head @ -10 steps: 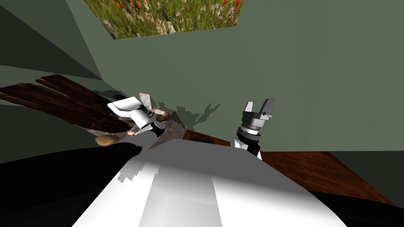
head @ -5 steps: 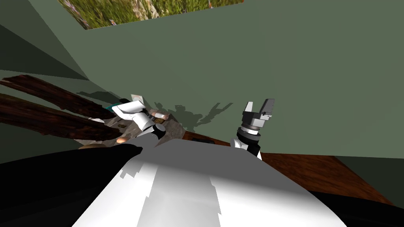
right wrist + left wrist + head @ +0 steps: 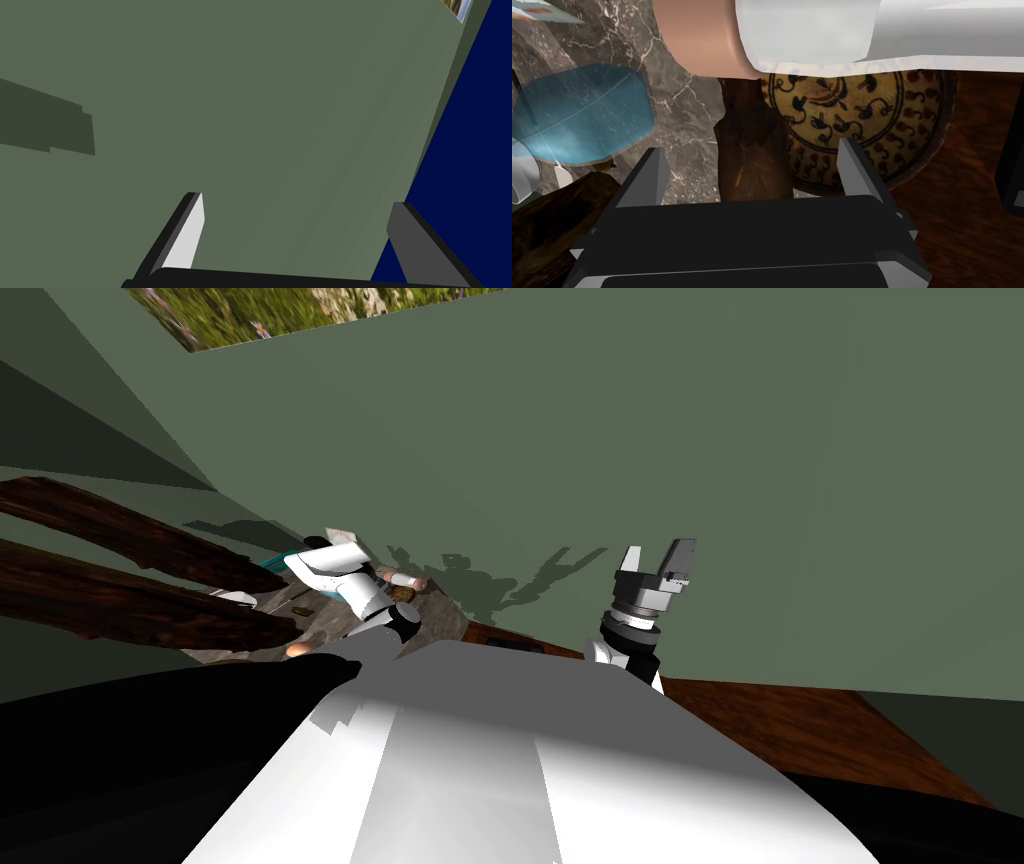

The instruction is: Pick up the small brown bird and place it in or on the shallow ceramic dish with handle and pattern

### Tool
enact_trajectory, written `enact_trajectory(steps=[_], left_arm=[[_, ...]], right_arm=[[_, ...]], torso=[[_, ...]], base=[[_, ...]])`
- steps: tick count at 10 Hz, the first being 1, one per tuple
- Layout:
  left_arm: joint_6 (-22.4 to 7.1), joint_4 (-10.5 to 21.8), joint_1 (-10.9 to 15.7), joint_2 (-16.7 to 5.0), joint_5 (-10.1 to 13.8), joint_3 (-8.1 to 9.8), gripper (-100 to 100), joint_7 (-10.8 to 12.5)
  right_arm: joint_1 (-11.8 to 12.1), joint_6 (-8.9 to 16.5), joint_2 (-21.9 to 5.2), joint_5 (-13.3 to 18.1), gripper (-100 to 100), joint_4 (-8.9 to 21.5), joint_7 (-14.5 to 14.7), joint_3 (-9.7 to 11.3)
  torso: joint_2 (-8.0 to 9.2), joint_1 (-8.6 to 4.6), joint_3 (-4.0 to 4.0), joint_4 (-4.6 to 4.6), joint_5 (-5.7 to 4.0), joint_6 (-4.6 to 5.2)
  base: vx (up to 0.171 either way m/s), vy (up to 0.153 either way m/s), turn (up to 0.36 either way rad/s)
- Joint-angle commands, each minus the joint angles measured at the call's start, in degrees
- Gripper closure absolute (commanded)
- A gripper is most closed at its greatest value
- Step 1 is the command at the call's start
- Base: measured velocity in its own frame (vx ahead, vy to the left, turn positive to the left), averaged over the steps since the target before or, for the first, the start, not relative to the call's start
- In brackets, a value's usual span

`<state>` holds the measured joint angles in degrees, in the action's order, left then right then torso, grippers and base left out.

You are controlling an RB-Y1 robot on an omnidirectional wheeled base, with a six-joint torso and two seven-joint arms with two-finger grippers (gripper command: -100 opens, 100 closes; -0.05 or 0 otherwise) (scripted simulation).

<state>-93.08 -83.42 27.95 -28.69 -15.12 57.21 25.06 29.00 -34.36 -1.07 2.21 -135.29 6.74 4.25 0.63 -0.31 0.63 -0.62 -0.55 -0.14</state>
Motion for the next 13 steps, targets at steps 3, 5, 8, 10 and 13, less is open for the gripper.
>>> enact_trajectory(steps=[3,5,8,10,13], left_arm=[[0.0,0.0,0.0,0.0,0.0,0.0,-100,0.0],[-2.34,-0.6,0.79,-0.87,-1.22,-0.05,-100,0.26],[-5.47,-1.41,1.85,-2.04,-2.86,-0.12,-100,0.6],[-7.81,-2.01,2.64,-2.92,-4.08,-0.17,-100,0.86],[-7.29,-1.82,2.5,-2.79,-3.8,-0.16,0,0.8]], right_arm=[[0.0,0.0,0.0,0.0,0,0.0,0.0,0.0],[0.0,0.0,0.0,0.0,0,0.0,0.0,0.0],[-0.01,0.0,0.0,0.0,0,0.0,0.0,0.0],[-0.01,0.0,0.0,0.0,0,0.0,0.0,0.0],[0.0,0.0,0.0,0.0,0,0.0,0.0,0.0]], torso=[[0.04,0.0,0.02,-0.01,0.0,0.0],[0.04,0.0,0.03,-0.01,0.0,0.0],[0.17,0.18,0.1,-0.04,0.03,0.01],[0.16,0.15,0.1,-0.04,0.03,0.01],[0.06,0.05,0.04,-0.02,0.02,-0.02]], base=[[0.0,0.0,0.0],[-0.008,0.016,-0.086],[-0.037,0.051,-0.134],[-0.032,0.044,-0.129],[-0.004,0.007,-0.006]])
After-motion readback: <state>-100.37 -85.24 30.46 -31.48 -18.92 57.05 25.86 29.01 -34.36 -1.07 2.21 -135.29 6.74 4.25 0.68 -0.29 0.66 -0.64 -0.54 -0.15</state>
